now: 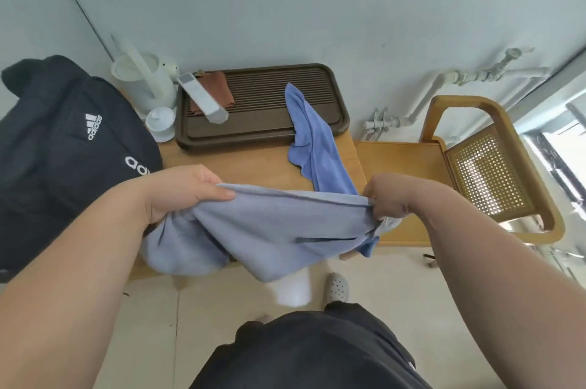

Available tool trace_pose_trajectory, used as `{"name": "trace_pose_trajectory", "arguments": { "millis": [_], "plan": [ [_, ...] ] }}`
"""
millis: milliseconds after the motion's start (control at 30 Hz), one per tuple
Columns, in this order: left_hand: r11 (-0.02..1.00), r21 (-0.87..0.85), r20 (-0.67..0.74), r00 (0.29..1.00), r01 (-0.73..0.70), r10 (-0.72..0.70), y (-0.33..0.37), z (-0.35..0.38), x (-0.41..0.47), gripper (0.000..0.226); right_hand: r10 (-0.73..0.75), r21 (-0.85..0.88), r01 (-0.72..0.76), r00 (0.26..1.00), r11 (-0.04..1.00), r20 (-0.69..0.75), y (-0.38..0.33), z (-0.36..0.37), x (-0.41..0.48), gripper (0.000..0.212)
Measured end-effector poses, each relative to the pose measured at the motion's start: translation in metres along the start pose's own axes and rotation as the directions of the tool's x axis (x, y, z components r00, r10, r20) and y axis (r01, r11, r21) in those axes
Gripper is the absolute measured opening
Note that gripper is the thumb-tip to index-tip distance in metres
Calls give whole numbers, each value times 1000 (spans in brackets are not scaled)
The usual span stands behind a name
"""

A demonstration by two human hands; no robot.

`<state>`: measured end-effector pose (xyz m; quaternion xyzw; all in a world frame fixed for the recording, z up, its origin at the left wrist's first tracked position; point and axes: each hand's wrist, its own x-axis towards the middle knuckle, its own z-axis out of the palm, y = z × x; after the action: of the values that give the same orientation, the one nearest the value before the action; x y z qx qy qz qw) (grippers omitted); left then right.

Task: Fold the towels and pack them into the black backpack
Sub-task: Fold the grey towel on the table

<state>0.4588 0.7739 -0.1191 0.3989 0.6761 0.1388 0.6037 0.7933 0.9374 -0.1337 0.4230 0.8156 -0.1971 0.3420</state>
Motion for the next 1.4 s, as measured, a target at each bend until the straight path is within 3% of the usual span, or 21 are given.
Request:
{"name": "trace_pose_trajectory", "arguments": {
  "millis": [100,200,300,400,533,733,933,1067,1233,1400],
  "plan": [
    [990,98,-97,991,97,-88,-34,-7,2,44,140,-132,-145,989,981,-51,-6,8,-1,21],
    [980,132,-346,933,149,-95,-60,5,24,44,255,46,-252,939,967,-232,-5,18,6,29],
    [968,179,-632,775,175,-23,-80,22,45,43,348,268,-263,870,927,-350,-1,36,16,28],
    [978,129,-655,755,162,-39,-93,38,62,39,399,515,-171,838,840,-372,2,57,22,24],
    [993,32,-645,761,111,-65,-92,48,82,38,367,794,30,876,607,-313,6,70,24,30],
    [981,41,-562,816,191,-136,-88,45,122,41,259,791,-119,965,601,-51,45,36,53,45],
    [972,18,-711,687,233,-151,-58,31,158,40,288,846,33,933,532,-218,63,-7,129,27],
    [943,55,-752,634,329,-178,-48,26,187,39,227,776,46,944,630,-240,69,-11,184,24],
    [892,141,-748,636,429,-188,-56,27,204,36,151,651,41,960,758,-236,75,-24,227,18],
    [818,284,-786,609,500,-100,-43,4,205,36,152,440,1,937,898,-313,83,-43,244,17]
  ]
}}
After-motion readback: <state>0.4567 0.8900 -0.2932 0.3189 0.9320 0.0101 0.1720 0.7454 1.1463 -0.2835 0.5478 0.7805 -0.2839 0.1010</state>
